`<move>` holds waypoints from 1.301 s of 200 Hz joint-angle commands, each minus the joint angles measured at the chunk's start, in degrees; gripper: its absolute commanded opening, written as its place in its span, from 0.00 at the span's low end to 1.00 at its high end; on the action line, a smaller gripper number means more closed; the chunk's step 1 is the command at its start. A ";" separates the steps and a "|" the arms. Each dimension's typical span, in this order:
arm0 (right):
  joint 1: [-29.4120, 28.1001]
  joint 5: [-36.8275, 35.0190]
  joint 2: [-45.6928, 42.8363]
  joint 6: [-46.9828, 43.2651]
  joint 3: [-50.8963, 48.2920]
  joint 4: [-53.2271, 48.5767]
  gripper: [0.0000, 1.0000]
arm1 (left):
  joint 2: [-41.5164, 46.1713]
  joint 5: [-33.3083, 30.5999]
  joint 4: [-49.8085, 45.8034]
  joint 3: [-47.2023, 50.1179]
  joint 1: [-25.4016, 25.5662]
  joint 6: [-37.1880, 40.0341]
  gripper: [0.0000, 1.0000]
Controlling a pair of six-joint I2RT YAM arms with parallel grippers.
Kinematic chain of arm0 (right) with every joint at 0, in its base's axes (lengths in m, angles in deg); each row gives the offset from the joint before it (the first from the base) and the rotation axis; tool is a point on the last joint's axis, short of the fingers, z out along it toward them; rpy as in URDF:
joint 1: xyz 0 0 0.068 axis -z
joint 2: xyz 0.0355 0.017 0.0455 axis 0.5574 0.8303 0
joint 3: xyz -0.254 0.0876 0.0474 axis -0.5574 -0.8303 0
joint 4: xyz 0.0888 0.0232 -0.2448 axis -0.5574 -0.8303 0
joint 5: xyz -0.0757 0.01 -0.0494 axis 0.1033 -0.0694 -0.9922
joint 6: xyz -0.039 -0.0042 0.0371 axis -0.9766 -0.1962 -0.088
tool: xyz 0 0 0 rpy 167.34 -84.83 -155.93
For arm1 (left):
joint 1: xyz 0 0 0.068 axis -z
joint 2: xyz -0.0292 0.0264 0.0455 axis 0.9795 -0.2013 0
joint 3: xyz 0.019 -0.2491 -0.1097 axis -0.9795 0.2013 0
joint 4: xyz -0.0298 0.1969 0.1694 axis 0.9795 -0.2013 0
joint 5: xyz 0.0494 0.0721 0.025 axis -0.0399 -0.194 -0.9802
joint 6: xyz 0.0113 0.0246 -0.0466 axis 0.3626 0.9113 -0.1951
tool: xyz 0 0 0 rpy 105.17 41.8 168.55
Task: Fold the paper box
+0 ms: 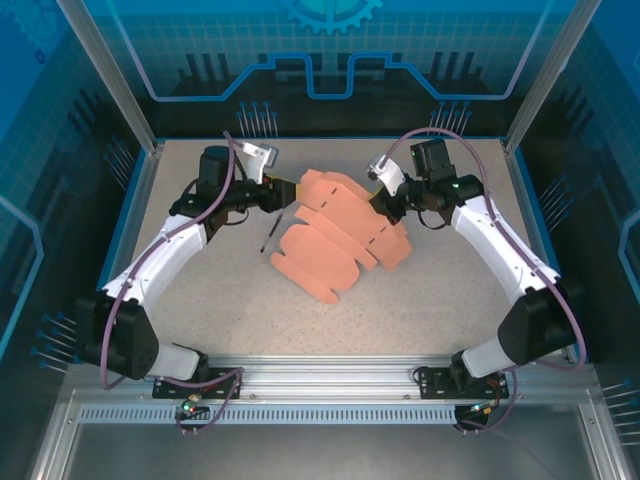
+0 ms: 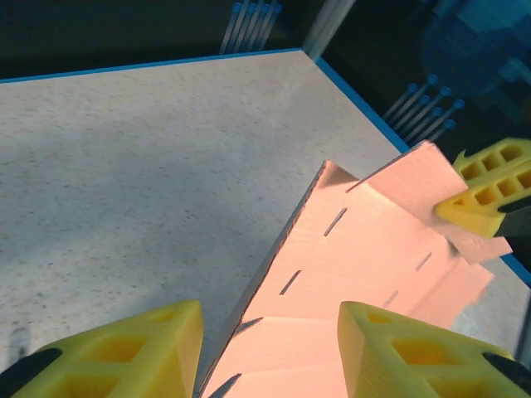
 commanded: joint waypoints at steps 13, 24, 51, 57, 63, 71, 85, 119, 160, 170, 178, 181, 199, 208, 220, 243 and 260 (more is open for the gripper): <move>1.27 -4.50 4.57 4.55 -0.86 -1.10 0.05 | 3.49 -8.70 7.01 6.20 5.01 -5.40 0.52; 1.39 -7.02 5.79 4.74 -1.16 -0.80 0.05 | 3.21 -10.72 7.72 7.53 7.79 -5.65 0.53; 1.84 -11.20 8.78 4.85 -1.66 0.05 0.05 | -0.60 -12.27 10.12 9.75 12.29 -6.21 0.53; 1.92 -11.88 9.42 4.87 -1.87 0.21 0.05 | -1.81 -12.27 10.57 10.09 13.11 -6.47 0.53; 2.13 -12.38 10.04 4.89 -2.01 0.30 0.05 | -3.13 -12.43 11.27 10.35 13.95 -6.63 0.52; 2.36 -12.65 10.84 4.89 -2.19 0.56 0.05 | -4.89 -12.38 13.24 11.03 15.24 -6.84 0.50; 2.86 -12.38 12.03 4.93 -2.54 0.97 0.06 | -8.13 -12.79 16.38 11.83 17.55 -7.54 0.48; 4.13 -12.08 14.43 5.03 -2.66 1.16 0.06 | -16.51 -13.15 18.74 9.46 21.72 -9.36 0.46; 5.06 -11.46 15.70 5.20 -2.00 0.71 0.07 | -23.74 -12.43 21.94 7.66 24.74 -9.96 0.46; 5.15 -11.46 16.01 5.21 -1.94 0.56 0.07 | -25.38 -12.62 21.93 6.99 24.94 -10.34 0.46; 5.14 -11.41 16.18 5.22 -1.78 0.58 0.07 | -26.56 -12.62 22.19 6.46 25.02 -10.59 0.46; 5.17 -11.40 16.21 5.24 -1.83 0.55 0.07 | -27.02 -12.62 22.25 6.23 25.12 -10.64 0.46; 5.17 -11.29 16.60 5.25 -1.60 0.47 0.07 | -29.60 -12.34 22.62 4.67 25.27 -11.06 0.45; 5.08 -11.29 16.69 5.24 -1.56 0.39 0.07 | -30.60 -12.34 22.42 3.82 25.57 -11.05 0.44; 5.11 -11.42 16.67 5.20 -1.51 0.34 0.08 | -31.88 -12.77 22.01 3.08 25.85 -10.94 0.43; 5.16 -11.63 16.40 5.27 -1.58 0.30 0.08 | -33.57 -13.29 21.70 2.61 25.90 -10.99 0.41; 5.16 -11.65 16.33 5.26 -1.61 0.49 0.08 | -34.41 -13.60 21.60 2.53 25.93 -11.04 0.39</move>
